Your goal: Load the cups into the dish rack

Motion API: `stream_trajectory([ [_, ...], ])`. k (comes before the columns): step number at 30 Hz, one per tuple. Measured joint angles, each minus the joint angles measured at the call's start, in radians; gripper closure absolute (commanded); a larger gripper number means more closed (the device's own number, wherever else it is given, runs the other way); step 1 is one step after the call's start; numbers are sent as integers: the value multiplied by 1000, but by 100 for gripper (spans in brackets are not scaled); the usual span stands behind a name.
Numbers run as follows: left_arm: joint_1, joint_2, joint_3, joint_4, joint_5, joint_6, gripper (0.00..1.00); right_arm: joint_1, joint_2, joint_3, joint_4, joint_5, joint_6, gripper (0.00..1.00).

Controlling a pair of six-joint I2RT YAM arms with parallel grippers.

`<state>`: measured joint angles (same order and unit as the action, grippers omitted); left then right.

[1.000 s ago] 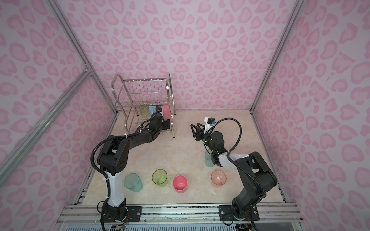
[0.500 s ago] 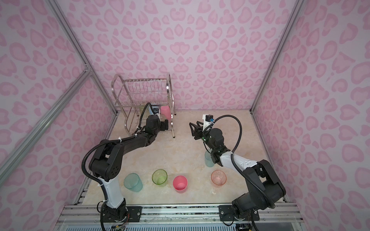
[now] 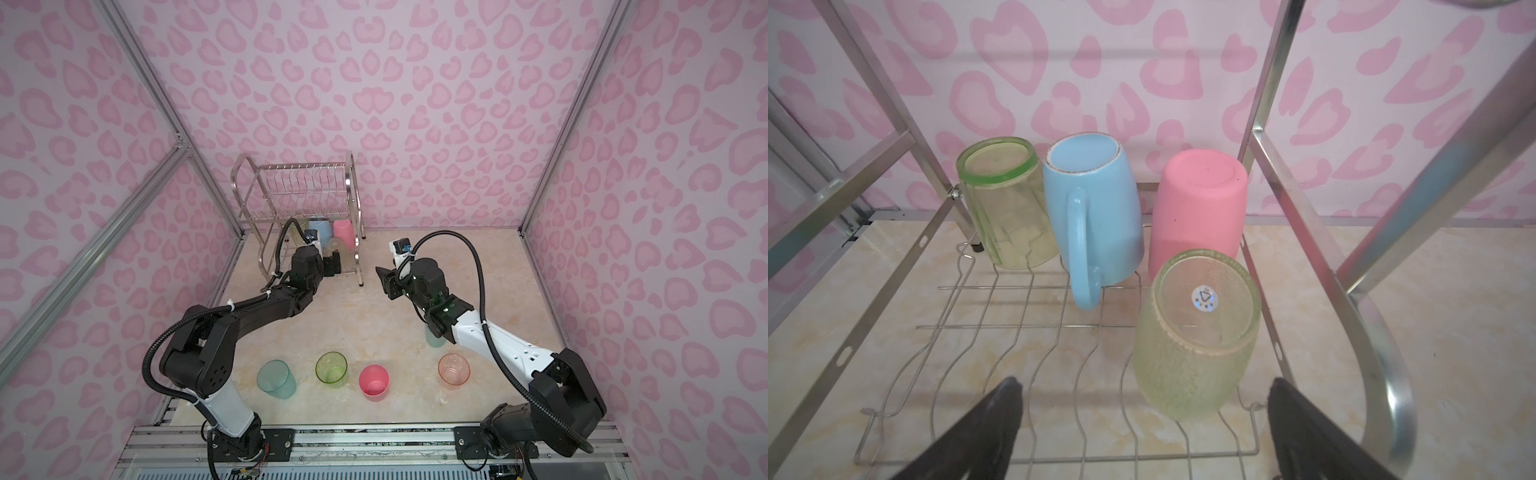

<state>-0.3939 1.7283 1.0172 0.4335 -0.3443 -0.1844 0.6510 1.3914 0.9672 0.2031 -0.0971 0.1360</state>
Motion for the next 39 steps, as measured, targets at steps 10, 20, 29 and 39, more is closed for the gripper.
stream_trajectory([
  [10, -11, -168, -133, -42, -69, -116, 7, 182, -42, 52, -322, 10, -152, 45],
  [20, -12, -284, -163, -275, -109, -277, 8, 375, -8, 110, -573, -12, -272, 46],
  [29, 9, -328, -150, -477, -78, -368, 8, 484, 121, 209, -726, -15, -378, 49],
  [39, 90, -373, -139, -589, 53, -425, 7, 528, 258, 328, -809, -34, -468, 49],
])
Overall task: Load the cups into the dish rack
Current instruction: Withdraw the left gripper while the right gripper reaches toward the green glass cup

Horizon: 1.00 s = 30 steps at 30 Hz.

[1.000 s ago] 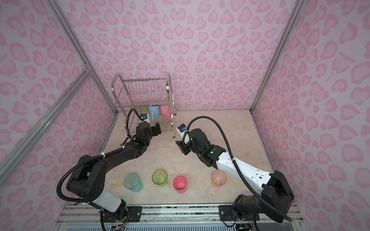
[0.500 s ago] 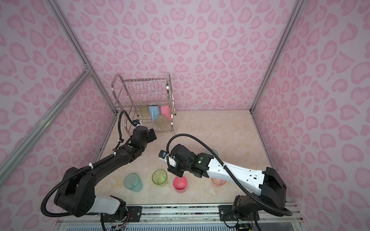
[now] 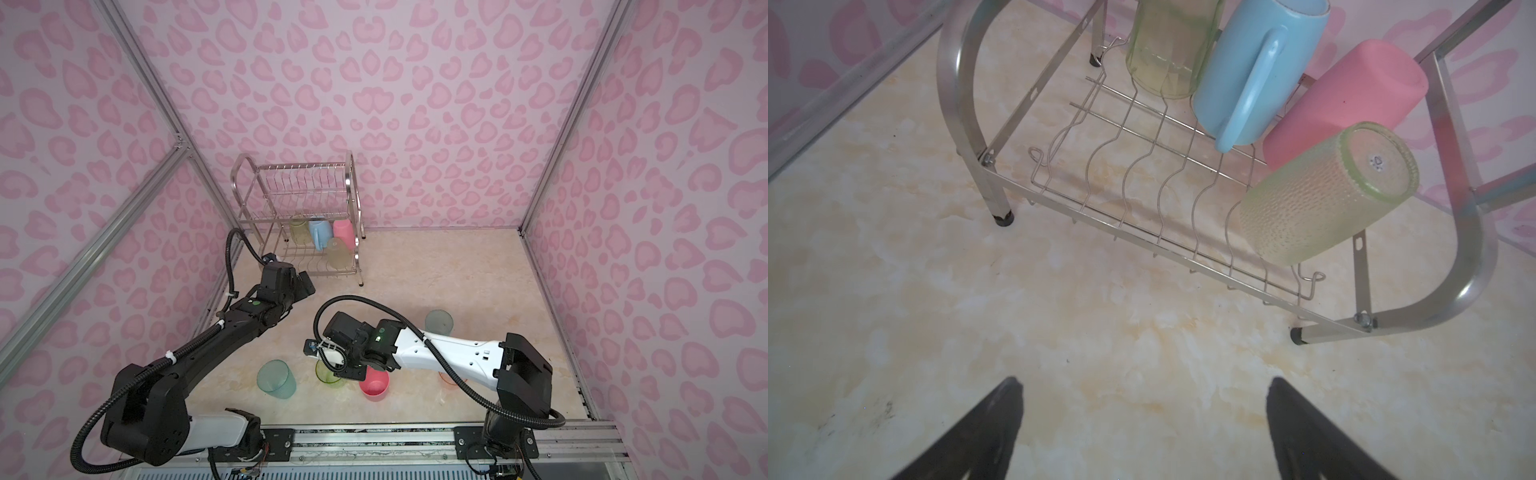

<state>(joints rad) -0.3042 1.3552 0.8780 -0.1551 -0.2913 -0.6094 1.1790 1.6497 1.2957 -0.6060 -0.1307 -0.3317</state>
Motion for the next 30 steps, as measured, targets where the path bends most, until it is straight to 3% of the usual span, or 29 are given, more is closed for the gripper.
stream_trajectory([
  [12, 28, 1, -45, -15, 100, -36, 7, 67, 92, 116, -119, 2, -77, 50],
  [30, 49, 15, -50, -14, 134, -24, 8, 96, 198, 228, -233, -29, -134, 59],
])
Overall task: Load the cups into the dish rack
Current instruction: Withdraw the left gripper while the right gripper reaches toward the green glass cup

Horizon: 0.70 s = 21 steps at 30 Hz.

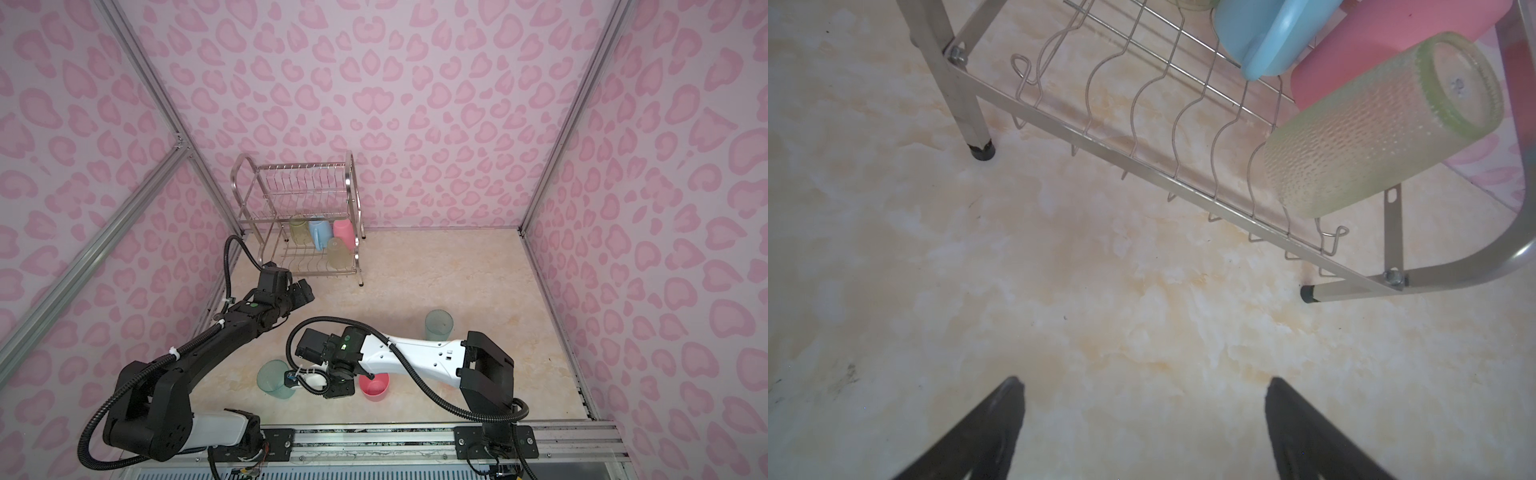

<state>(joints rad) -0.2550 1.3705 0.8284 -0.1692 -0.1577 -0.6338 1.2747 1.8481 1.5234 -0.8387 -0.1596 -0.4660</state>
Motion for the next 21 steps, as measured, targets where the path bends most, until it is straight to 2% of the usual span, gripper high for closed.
stream_trajectory([
  [16, 14, -2, -5, 6, 4, 3, 8, 0, 64, 34, -19, 3, -24, 99],
  [21, 14, -4, -4, 6, 16, 1, 9, -3, 44, 17, -16, 6, -24, 100],
])
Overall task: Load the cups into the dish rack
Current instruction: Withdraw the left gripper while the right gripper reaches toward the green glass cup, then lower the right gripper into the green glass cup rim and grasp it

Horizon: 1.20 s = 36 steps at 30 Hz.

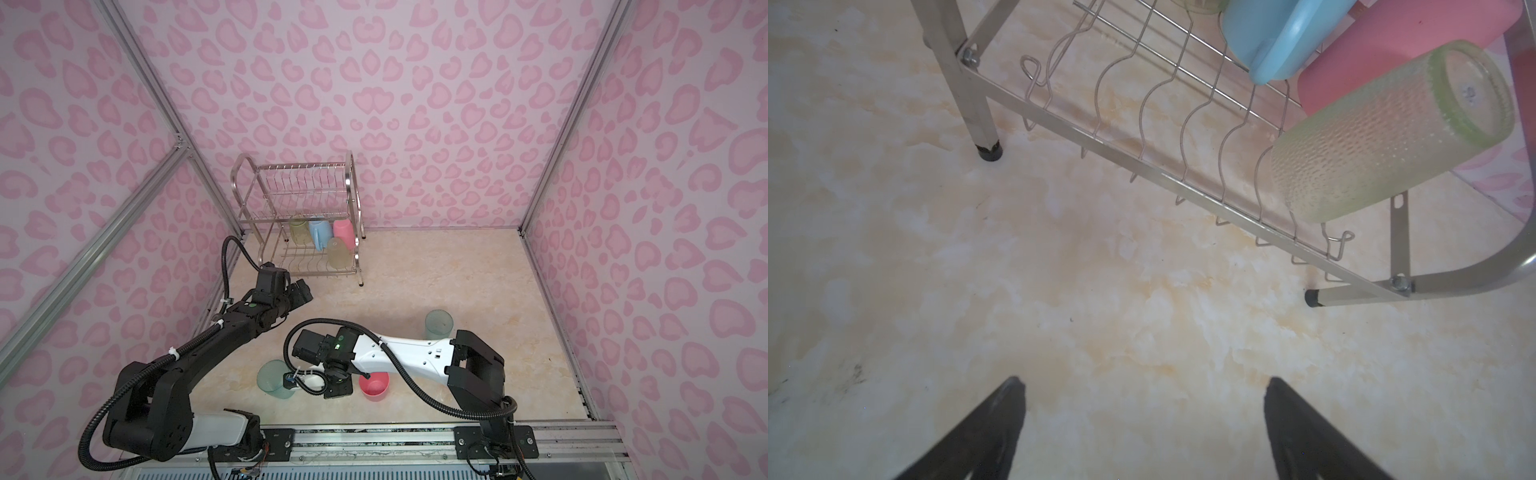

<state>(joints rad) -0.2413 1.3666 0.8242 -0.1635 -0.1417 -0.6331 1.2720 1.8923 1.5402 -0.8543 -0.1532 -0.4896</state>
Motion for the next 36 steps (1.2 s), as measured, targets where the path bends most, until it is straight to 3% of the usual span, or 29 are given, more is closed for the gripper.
stream_trajectory([
  [19, 6, -62, 27, -23, 63, -47, 9, -82, -159, -119, 112, -1, 8, 100],
  [36, 6, -40, 29, -23, 92, -55, 10, -117, -31, -66, 119, 37, 3, 100],
])
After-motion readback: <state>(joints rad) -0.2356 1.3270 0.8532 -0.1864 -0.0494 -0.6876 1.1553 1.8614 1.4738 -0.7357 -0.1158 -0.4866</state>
